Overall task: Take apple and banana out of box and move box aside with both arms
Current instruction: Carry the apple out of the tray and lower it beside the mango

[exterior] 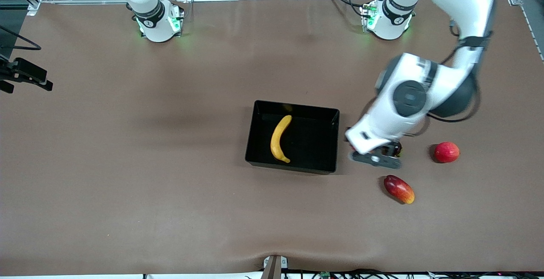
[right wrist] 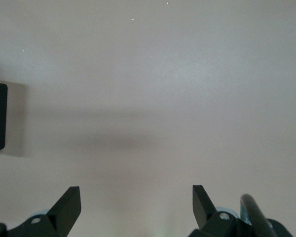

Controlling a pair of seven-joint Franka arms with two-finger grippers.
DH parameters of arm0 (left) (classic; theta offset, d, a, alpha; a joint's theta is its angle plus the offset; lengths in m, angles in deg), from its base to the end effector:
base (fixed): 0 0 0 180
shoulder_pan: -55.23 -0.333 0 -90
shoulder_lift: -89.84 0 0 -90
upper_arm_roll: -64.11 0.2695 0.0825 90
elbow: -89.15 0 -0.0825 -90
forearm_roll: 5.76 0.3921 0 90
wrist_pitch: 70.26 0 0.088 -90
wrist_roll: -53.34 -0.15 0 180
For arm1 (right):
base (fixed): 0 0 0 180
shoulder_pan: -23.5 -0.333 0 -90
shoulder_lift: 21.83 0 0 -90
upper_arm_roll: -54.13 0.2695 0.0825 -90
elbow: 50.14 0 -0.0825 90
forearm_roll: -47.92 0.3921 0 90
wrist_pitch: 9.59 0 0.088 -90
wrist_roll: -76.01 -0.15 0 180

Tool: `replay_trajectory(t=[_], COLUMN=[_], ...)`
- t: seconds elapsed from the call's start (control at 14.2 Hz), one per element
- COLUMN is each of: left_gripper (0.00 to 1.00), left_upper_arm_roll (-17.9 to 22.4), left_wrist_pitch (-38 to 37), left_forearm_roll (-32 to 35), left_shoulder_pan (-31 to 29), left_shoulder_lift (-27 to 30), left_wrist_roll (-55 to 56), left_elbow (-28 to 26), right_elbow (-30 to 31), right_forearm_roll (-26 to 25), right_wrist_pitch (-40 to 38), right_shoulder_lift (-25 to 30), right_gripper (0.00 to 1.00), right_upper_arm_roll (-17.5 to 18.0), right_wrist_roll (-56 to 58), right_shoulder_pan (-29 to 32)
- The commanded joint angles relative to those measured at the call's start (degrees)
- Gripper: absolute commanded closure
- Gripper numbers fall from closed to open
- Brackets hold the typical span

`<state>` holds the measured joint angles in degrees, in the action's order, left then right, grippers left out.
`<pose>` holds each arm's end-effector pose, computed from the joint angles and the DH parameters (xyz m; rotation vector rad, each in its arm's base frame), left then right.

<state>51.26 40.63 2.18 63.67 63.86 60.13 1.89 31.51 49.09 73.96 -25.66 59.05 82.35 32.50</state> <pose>0.6316 -0.2163 0.3129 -3.0733 0.4392 0.0318 0.5662 -0.0385 0.5568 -3.1116 -0.0643 0.0481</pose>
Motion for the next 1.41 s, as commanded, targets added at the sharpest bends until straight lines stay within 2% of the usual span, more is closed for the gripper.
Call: replay_trajectory(t=[0.0,0.28,0.63,0.91,1.34], left_gripper=[1.0,1.0,1.0,1.0,1.0], left_upper_arm_roll=[0.1,0.2,0.4,0.4,0.5], left_wrist_pitch=[-0.4,2.7,8.5,16.1,25.3], left_forearm_roll=[-0.1,4.7,10.9,11.3,11.8], left_shoulder_pan=[-4.8,-11.9,-14.8,-19.5,-22.1], left_shoulder_lift=[0.2,-2.9,-8.3,-14.1,-19.6], left_wrist_roll=[-10.4,-22.6,-25.0,-31.7,-34.6], left_elbow=[-0.9,-0.8,1.3,4.0,4.4], right_elbow=[-0.8,-0.8,-0.8,-0.8,-0.8], right_forearm_roll=[-0.6,-0.6,-0.6,-0.5,-0.5], right_wrist_pitch=[-0.1,-0.1,-0.1,-0.1,-0.1], right_shoulder_lift=[-0.4,-0.4,-0.4,-0.4,-0.4], right_gripper=[0.0,0.0,0.0,0.0,0.0], right_upper_arm_roll=[0.6,0.6,0.6,0.6,0.6], right_wrist_roll=[0.5,0.5,0.4,0.4,0.4], right_shoulder_pan=[0.7,0.8,0.8,0.8,0.8])
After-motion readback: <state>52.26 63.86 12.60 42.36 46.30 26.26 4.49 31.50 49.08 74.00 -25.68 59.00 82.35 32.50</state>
